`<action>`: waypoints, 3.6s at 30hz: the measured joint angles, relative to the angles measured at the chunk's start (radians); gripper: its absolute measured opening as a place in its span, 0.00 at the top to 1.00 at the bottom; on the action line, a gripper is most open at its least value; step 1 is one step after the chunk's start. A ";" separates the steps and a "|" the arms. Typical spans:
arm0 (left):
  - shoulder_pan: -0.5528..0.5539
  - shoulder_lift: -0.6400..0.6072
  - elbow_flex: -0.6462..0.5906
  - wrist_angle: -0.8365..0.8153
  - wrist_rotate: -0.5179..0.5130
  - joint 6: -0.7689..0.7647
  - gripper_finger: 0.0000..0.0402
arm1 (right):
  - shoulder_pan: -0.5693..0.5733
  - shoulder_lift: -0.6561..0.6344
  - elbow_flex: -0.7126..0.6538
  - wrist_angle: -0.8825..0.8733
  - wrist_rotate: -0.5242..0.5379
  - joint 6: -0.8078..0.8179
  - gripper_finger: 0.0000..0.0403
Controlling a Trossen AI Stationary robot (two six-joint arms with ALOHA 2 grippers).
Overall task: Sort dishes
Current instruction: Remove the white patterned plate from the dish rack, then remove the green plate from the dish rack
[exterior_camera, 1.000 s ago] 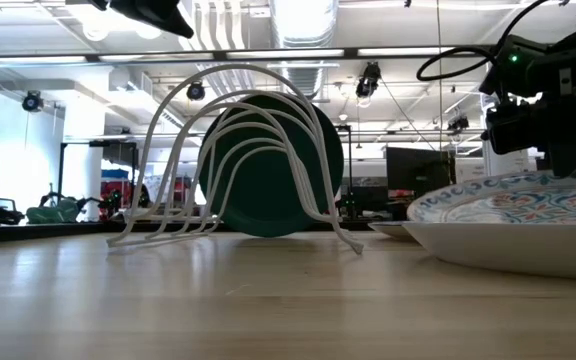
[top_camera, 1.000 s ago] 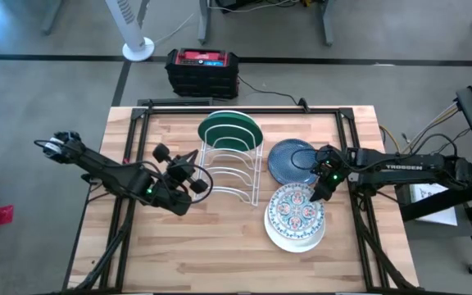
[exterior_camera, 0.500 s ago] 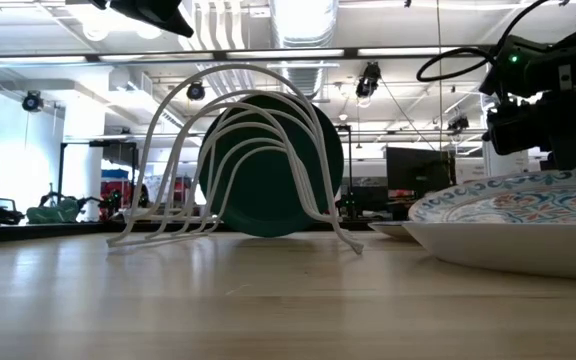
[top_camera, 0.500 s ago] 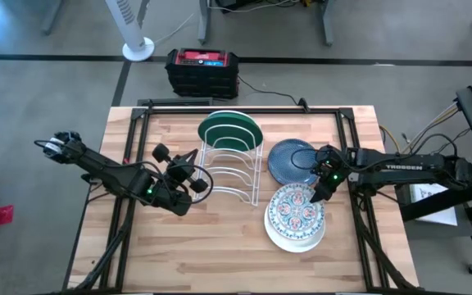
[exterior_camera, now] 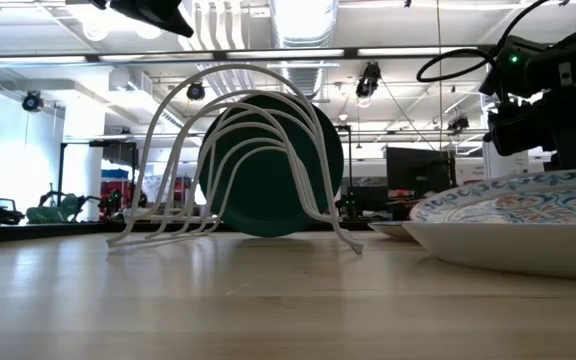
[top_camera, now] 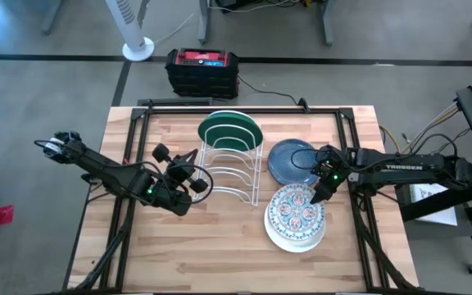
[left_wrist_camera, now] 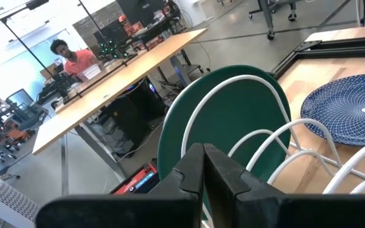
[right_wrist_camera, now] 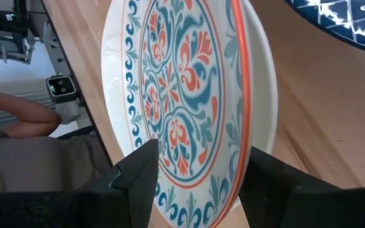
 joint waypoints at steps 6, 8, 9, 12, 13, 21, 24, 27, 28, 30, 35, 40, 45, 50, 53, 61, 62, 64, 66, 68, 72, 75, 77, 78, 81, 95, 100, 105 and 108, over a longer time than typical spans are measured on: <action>0.000 0.000 0.000 0.000 0.000 0.000 1.00 | 0.000 0.000 0.000 0.000 -0.025 0.020 0.55; 0.000 0.000 0.000 0.000 0.000 0.000 1.00 | 0.000 0.000 0.000 -0.001 -0.034 0.024 0.55; 0.000 0.000 0.000 0.000 0.000 0.000 1.00 | 0.000 0.000 0.000 -0.001 -0.041 0.026 0.55; 0.000 0.000 0.000 0.000 0.000 0.000 1.00 | 0.000 0.000 0.000 -0.001 -0.044 0.035 0.55; 0.000 0.000 0.000 0.000 0.000 0.000 1.00 | 0.000 0.000 0.000 -0.001 -0.044 0.038 0.55; 0.000 0.000 0.000 0.000 0.000 0.000 1.00 | 0.000 -0.001 0.000 -0.052 -0.043 0.046 0.55; 0.000 0.000 0.000 0.000 0.000 0.000 1.00 | 0.000 -0.001 0.000 -0.071 -0.043 0.045 0.55; 0.000 0.000 0.000 0.000 0.000 0.000 1.00 | 0.000 -0.001 0.000 -0.073 -0.042 0.046 0.55; 0.000 0.000 0.000 0.000 0.000 0.000 1.00 | 0.000 -0.001 0.000 -0.075 -0.042 0.046 0.55; 0.000 0.000 0.000 0.000 0.000 0.000 1.00 | 0.000 -0.001 0.000 -0.080 -0.042 0.046 0.55; 0.000 0.000 0.000 0.000 0.000 0.000 1.00 | 0.000 -0.001 0.000 -0.084 -0.042 0.058 0.55; 0.000 0.000 0.000 0.000 0.000 0.000 1.00 | 0.000 -0.001 0.000 -0.106 -0.040 0.060 0.55; 0.000 0.000 0.000 0.000 0.000 0.000 1.00 | 0.000 -0.001 0.000 -0.106 -0.039 0.071 0.55; 0.000 0.000 0.000 0.000 0.001 0.000 1.00 | 0.000 -0.001 0.000 -0.134 -0.041 0.088 0.55; 0.000 0.000 0.000 0.000 0.001 0.000 1.00 | 0.000 -0.001 0.000 -0.164 -0.042 0.092 0.55; 0.000 0.000 0.000 0.000 0.001 0.000 1.00 | 0.000 -0.001 0.000 -0.178 -0.043 0.096 0.55; 0.000 0.000 0.000 0.000 0.001 0.000 1.00 | 0.000 -0.001 0.000 -0.179 -0.044 0.097 0.55; 0.000 0.000 0.000 0.000 0.001 0.000 1.00 | 0.000 -0.001 0.000 -0.183 -0.048 0.098 0.55; 0.000 0.000 0.000 0.000 0.001 0.000 1.00 | 0.000 -0.001 0.000 -0.192 -0.050 0.101 0.55; 0.000 0.000 0.000 0.000 0.001 0.000 1.00 | 0.000 -0.001 0.000 -0.214 -0.050 0.101 0.55; 0.000 0.000 0.000 0.000 0.001 0.000 1.00 | 0.000 -0.001 0.000 -0.242 -0.051 0.100 0.55; 0.000 0.000 0.000 0.000 0.001 0.000 1.00 | 0.000 -0.001 0.000 -0.246 -0.057 0.100 0.55; 0.000 0.000 0.000 0.000 0.001 0.000 1.00 | 0.000 -0.001 0.000 -0.257 -0.070 0.100 0.55; 0.000 0.000 0.000 0.000 0.001 0.000 1.00 | 0.000 -0.001 0.000 -0.261 -0.071 0.100 0.55; 0.000 0.000 0.000 0.000 0.001 0.000 1.00 | 0.000 -0.001 0.000 -0.266 -0.074 0.100 0.55; 0.000 0.000 0.000 -0.001 0.001 0.000 1.00 | 0.000 -0.002 0.017 -0.315 -0.103 0.094 0.55; 0.000 0.000 0.000 -0.001 0.002 0.000 1.00 | 0.000 -0.002 0.087 -0.315 -0.101 0.086 0.55; 0.000 0.000 0.000 -0.001 0.002 0.000 1.00 | 0.000 -0.002 0.182 -0.314 -0.080 0.068 0.55; 0.000 0.000 0.000 -0.002 0.002 0.000 1.00 | 0.000 -0.001 0.239 -0.315 -0.041 0.051 0.55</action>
